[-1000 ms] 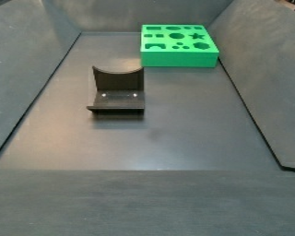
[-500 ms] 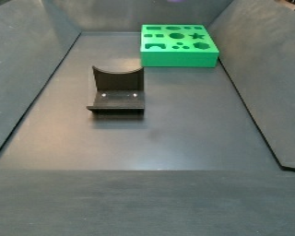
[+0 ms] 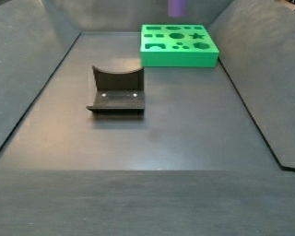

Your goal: Insert the round object.

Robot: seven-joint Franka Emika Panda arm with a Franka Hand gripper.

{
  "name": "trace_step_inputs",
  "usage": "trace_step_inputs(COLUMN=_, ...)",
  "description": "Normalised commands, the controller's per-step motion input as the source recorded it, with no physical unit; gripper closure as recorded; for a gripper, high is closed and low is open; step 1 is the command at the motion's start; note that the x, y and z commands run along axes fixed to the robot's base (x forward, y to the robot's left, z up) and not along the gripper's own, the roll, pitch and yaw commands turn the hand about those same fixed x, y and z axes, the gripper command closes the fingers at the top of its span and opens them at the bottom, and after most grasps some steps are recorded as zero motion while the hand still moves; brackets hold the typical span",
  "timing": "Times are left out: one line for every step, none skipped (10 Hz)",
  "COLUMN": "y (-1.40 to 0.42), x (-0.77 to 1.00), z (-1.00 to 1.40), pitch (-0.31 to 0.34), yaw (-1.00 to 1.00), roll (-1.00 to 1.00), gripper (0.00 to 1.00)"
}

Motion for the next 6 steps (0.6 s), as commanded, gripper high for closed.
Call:
trace_step_inputs(y=0.0, x=-0.09, z=-0.57, pitch=0.217, yaw=-0.28, roll=-0.16, gripper=1.0)
trace_step_inputs(y=0.08, x=-0.01, z=-0.4, pitch=0.0, yaw=0.0, roll=-0.26, gripper=1.0)
trace_step_inputs(y=0.0, x=-0.08, z=-0.36, pitch=0.0, yaw=0.17, roll=-0.39, gripper=1.0)
trace_step_inputs(y=0.0, x=-0.07, z=-0.31, pitch=0.01, yaw=0.32, roll=-0.41, gripper=1.0)
trace_step_inputs(y=0.04, x=-0.08, z=-0.36, pitch=0.0, yaw=0.27, roll=-0.38, gripper=1.0)
trace_step_inputs(y=0.0, x=-0.16, z=-0.29, pitch=-0.011, yaw=0.22, roll=-0.41, gripper=1.0)
